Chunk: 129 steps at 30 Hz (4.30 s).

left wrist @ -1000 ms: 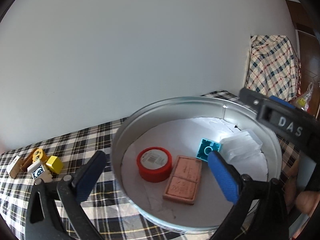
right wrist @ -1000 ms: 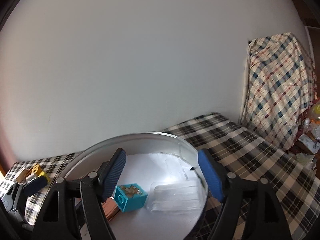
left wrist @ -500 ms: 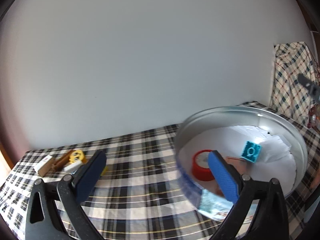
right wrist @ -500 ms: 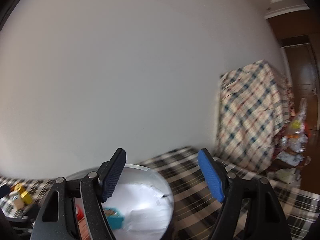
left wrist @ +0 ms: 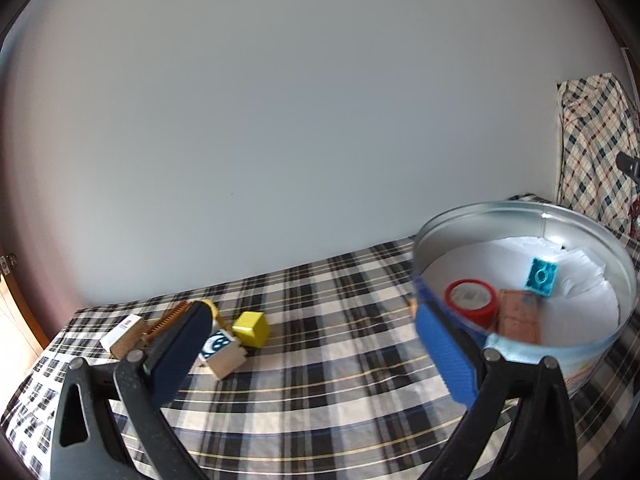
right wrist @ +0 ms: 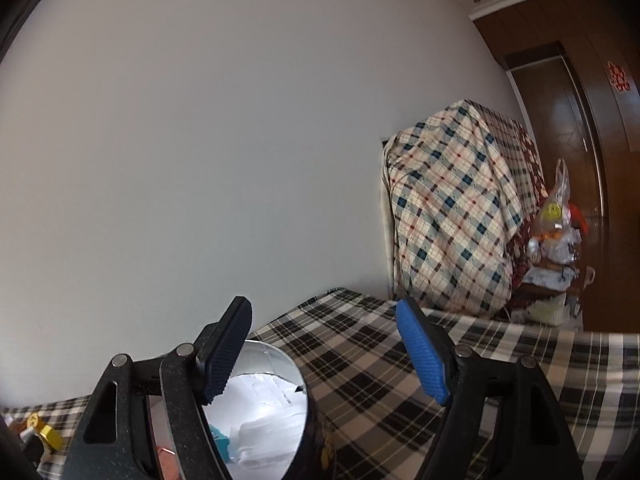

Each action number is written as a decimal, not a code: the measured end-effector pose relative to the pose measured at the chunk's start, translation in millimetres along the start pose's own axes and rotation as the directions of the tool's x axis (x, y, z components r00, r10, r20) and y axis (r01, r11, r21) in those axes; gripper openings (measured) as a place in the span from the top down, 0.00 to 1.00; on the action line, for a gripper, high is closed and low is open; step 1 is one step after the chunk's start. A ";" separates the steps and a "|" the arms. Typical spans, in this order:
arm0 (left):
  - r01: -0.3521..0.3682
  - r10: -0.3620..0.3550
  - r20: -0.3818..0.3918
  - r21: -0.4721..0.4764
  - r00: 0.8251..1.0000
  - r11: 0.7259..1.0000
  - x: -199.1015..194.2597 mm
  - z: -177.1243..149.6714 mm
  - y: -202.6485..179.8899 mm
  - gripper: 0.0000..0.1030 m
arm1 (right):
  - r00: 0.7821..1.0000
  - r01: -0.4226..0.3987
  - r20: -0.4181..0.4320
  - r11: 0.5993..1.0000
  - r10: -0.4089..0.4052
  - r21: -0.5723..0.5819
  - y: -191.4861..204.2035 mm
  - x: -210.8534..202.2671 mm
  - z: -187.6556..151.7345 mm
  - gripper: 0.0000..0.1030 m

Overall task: Organize rigid objects
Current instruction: 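Move both tools back toward the remaining blocks beside the white box, then grasp the white logo box with the left tool while the right tool grasps the moon block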

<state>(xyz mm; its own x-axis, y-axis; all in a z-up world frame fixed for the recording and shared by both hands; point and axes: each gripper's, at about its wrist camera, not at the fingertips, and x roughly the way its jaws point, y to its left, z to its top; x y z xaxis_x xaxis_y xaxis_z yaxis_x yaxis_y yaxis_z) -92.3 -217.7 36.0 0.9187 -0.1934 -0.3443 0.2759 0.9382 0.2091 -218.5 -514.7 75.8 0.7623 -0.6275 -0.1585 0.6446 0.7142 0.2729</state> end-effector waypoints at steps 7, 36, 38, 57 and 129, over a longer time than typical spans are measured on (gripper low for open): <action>-0.006 0.006 -0.016 -0.009 1.000 1.000 4.2 -6.6 30.0 0.00 | 0.999 -0.034 -0.022 0.996 0.032 -0.086 26.2 -3.9 -10.9 0.26; -0.087 0.077 -0.087 -0.109 0.993 0.990 33.4 -33.9 173.2 0.00 | 0.920 -0.370 -0.189 0.919 0.343 -0.136 185.7 -72.6 -77.7 0.26; -0.091 0.077 -0.102 -0.135 0.992 0.987 37.3 -36.8 187.9 0.00 | 0.910 -0.391 -0.205 0.910 0.360 -0.141 197.5 -73.8 -82.3 0.26; -0.203 0.132 -0.293 -0.227 0.947 0.952 83.7 -60.9 280.0 0.00 | 0.602 -0.678 -0.661 0.724 0.448 -0.127 329.5 -36.0 -150.6 0.26; -0.057 0.005 -0.191 -0.267 0.981 0.962 71.0 -25.4 201.6 0.60 | 0.576 -0.772 -0.489 0.633 0.655 -0.062 280.9 -60.7 -108.7 0.48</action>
<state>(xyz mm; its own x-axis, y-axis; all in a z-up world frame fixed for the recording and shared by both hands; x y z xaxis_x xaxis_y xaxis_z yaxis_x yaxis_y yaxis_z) 21.4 -35.0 30.5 0.8489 -0.1306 -0.5122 0.1378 0.9902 -0.0240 -77.4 -242.2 59.0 0.8898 0.2578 -0.3767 -0.1769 0.9555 0.2360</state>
